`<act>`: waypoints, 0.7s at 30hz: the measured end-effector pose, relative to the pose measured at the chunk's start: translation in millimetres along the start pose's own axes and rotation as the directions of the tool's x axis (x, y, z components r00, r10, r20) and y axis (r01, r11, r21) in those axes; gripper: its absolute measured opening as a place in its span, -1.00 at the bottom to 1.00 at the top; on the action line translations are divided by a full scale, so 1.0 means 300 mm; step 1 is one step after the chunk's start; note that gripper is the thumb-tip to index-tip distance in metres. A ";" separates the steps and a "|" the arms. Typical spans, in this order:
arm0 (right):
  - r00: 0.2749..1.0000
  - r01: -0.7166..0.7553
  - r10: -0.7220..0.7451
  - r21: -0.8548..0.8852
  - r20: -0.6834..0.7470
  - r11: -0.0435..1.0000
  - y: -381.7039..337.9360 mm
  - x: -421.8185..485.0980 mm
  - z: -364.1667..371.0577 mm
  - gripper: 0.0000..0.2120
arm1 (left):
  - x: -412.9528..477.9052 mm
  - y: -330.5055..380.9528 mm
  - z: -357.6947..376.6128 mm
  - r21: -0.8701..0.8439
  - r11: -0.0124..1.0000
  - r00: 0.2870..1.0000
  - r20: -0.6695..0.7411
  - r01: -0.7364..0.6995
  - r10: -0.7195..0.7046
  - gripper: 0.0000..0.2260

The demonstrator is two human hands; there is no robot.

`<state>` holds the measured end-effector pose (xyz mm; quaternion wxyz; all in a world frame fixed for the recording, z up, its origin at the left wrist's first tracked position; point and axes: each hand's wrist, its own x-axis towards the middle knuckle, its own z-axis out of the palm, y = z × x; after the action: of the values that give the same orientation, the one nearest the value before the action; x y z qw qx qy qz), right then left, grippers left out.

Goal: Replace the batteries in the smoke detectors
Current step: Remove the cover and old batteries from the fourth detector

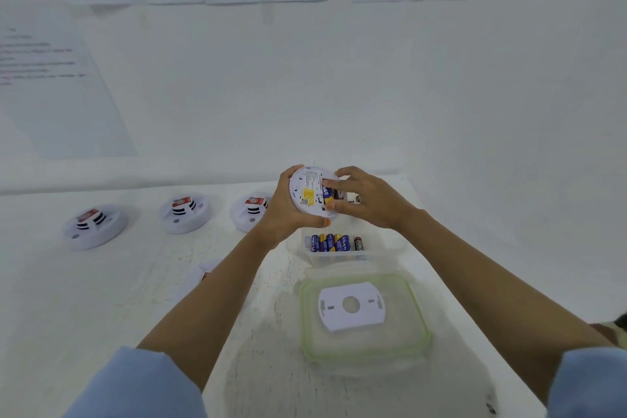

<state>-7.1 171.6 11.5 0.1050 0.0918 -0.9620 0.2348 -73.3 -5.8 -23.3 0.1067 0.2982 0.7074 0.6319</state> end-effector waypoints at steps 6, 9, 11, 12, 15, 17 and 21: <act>0.994 -0.087 0.101 0.294 -0.032 0.952 0.020 0.031 -0.013 -0.50 | 0.018 -0.003 0.011 0.029 0.999 1.000 0.020 -0.024 0.023 -0.10; 0.994 -0.092 0.106 0.326 -0.024 0.941 0.035 0.037 -0.017 -0.53 | 0.020 -0.009 0.015 0.033 0.999 0.999 0.020 -0.028 0.028 -0.11; 0.988 -0.155 0.155 0.304 0.023 0.940 0.049 0.030 -0.036 -0.53 | 0.021 -0.018 0.008 0.045 0.998 0.999 0.013 -0.034 0.033 -0.10; 0.980 -0.198 0.184 0.239 0.078 0.951 0.054 0.023 -0.051 -0.52 | 0.021 -0.022 0.002 0.050 0.998 0.999 0.006 -0.033 0.033 -0.09; 0.897 -0.233 0.298 -0.224 0.327 0.946 0.048 -0.001 -0.073 -0.46 | 0.019 -0.029 -0.010 0.072 0.997 0.999 -0.011 -0.041 0.042 -0.09; 0.836 -0.187 0.376 -0.435 0.400 0.881 0.033 -0.009 -0.050 -0.42 | 0.019 -0.030 -0.005 0.085 0.995 0.999 -0.012 -0.049 0.050 -0.09; 0.798 -0.215 0.393 -0.394 0.457 0.894 0.036 -0.015 -0.009 -0.43 | 0.021 -0.032 0.009 0.097 0.994 0.998 -0.006 -0.054 0.055 -0.07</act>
<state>-4.8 182.8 8.1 -0.1880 -0.0238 -0.9804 0.0540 -79.8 -0.2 -31.7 0.0717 0.3194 0.7294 0.6007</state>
